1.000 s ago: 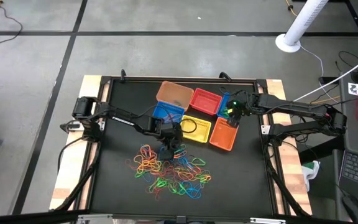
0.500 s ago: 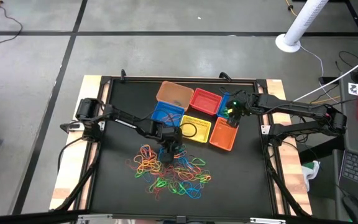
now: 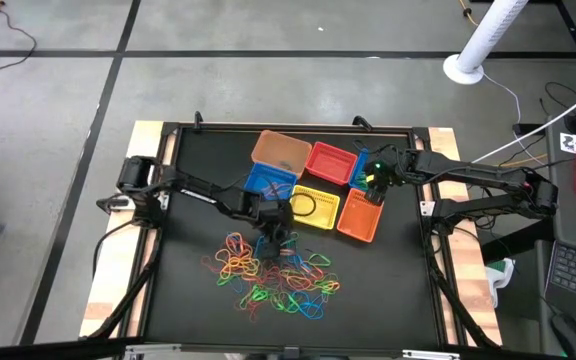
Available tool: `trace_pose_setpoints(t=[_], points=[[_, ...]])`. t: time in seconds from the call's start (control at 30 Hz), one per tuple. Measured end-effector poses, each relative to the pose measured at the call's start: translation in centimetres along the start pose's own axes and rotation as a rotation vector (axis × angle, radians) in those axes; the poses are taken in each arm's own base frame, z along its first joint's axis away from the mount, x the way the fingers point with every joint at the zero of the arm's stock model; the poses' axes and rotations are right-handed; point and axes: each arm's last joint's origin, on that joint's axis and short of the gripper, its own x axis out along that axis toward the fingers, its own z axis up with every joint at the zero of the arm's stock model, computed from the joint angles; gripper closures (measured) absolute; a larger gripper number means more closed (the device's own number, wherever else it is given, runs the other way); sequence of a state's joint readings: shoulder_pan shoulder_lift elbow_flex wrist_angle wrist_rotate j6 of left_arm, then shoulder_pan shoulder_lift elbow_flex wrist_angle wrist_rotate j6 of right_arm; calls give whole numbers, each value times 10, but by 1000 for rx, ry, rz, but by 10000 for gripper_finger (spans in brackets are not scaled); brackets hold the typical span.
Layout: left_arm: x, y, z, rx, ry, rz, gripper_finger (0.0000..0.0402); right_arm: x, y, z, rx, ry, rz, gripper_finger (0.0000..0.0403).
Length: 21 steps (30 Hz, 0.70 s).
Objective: Sort rubber bands into baskets
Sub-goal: Put the blue rubber band into the transparent orange basket
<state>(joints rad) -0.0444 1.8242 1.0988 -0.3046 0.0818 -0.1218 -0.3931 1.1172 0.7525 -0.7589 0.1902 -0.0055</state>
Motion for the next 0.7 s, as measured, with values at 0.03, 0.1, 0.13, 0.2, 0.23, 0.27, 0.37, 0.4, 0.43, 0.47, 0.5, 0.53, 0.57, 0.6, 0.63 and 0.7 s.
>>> trace_pose_setpoints(t=[0.03, 0.1, 0.13, 0.2, 0.23, 0.27, 0.37, 0.4, 0.43, 0.47, 0.5, 0.53, 0.57, 0.6, 0.63, 0.7], points=[[-3, 2, 1, 4, -9, 2, 395, 0, 0, 0, 0, 0, 0, 235], [-13, 6, 5, 3, -37, 7, 398, 0, 0, 0, 0, 1, 0, 235], [-19, 8, 7, -4, -54, 9, 397, 0, 0, 0, 0, 1, 0, 235], [-30, 14, 10, -14, -80, 19, 396, 0, 0, 0, -1, 0, 0, 235], [-37, 18, 11, -14, -91, 24, 397, 0, 0, 0, -4, 0, -3, 235], [-43, 21, 12, -11, -96, 27, 398, 0, 0, 0, -9, -2, -12, 235], [-66, 33, 12, -7, -113, 30, 398, 0, -2, 0, -65, 0, -66, 235], [-75, 38, 12, 5, -125, 37, 398, 0, -3, 0, -84, 1, -88, 235], [-84, 43, 11, 21, -129, 49, 398, 0, -3, 0, -102, 2, -108, 235], [-94, 50, 10, 38, -135, 66, 399, 0, -4, 1, -112, 2, -129, 235], [-104, 57, 9, 53, -145, 84, 399, 0, -4, 1, -120, -3, -147, 235], [-115, 65, 8, 62, -163, 107, 399, 0, -5, 2, -121, -9, -161, 235], [-126, 75, 6, 65, -179, 134, 398, 0, -5, 3, -117, -21, -171, 235], [-136, 84, 4, 60, -200, 162, 398, -1, -5, 5, -110, -43, -180, 235], [-147, 93, 3, 45, -226, 192, 398, -1, -5, 9, -98, -75, -189, 235], [-165, 112, -2, 1, -273, 250, 399, -2, -6, 16, -73, -147, -216, 235]])
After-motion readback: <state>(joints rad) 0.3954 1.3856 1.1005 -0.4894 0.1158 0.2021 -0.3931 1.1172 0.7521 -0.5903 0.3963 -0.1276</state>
